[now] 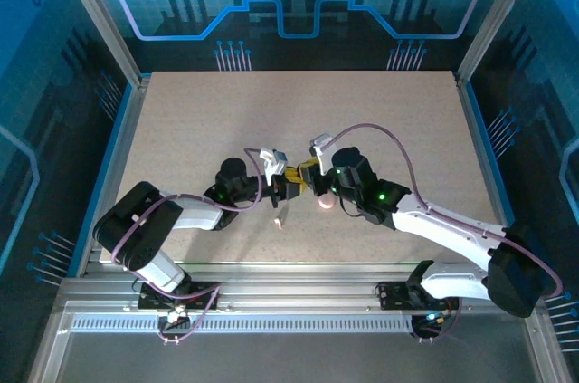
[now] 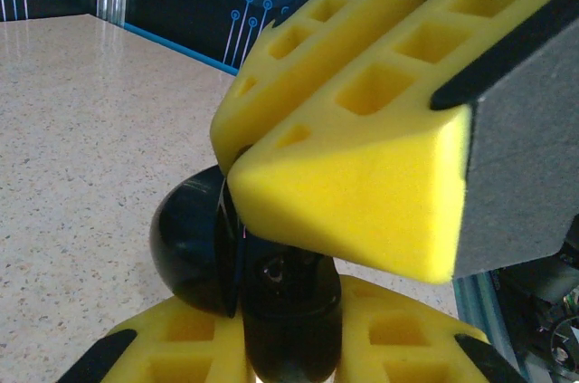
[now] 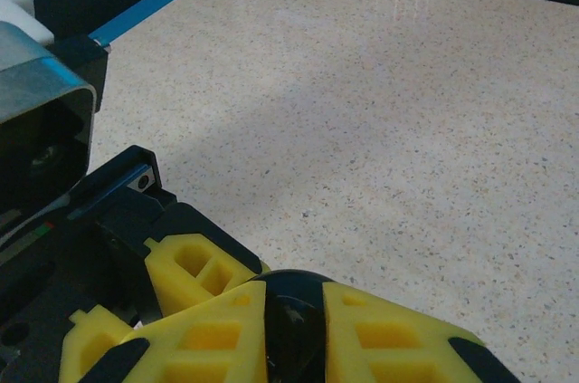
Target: Insert wireless bluetooth earbuds into charging case
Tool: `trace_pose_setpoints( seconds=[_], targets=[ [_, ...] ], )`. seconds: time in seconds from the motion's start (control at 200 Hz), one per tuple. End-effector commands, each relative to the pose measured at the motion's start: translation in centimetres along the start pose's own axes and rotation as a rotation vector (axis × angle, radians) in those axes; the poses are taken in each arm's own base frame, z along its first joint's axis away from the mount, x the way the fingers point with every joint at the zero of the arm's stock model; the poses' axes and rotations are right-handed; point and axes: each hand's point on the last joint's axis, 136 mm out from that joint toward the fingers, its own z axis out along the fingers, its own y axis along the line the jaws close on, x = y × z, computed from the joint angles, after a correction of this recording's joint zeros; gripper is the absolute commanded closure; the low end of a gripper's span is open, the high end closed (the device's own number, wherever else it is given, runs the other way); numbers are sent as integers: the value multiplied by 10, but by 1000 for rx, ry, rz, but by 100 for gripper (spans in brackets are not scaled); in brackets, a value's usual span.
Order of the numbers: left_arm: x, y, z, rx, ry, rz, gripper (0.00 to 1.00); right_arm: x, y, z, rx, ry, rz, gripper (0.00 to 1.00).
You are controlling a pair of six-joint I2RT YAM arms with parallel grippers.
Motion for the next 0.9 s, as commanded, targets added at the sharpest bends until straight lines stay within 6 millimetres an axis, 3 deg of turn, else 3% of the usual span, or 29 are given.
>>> trace_pose_setpoints(
  seconds=[0.0,0.185,0.36,0.675,0.89],
  targets=[
    [-13,-13,-2,50,-49,33,82,6,7,1,-15,9,-39,81],
    [-15,-14,-3,49,-52,41,82,8,12,-2,-42,22,-67,80],
    [-16,-15,-2,48,-45,50,82,7,15,-4,-62,21,-60,69],
    [-12,-15,-5,38,-28,65,82,-8,21,-9,-118,-11,-7,53],
    [-2,-15,-11,18,4,126,82,-28,20,-30,-183,-51,69,47]
  ],
)
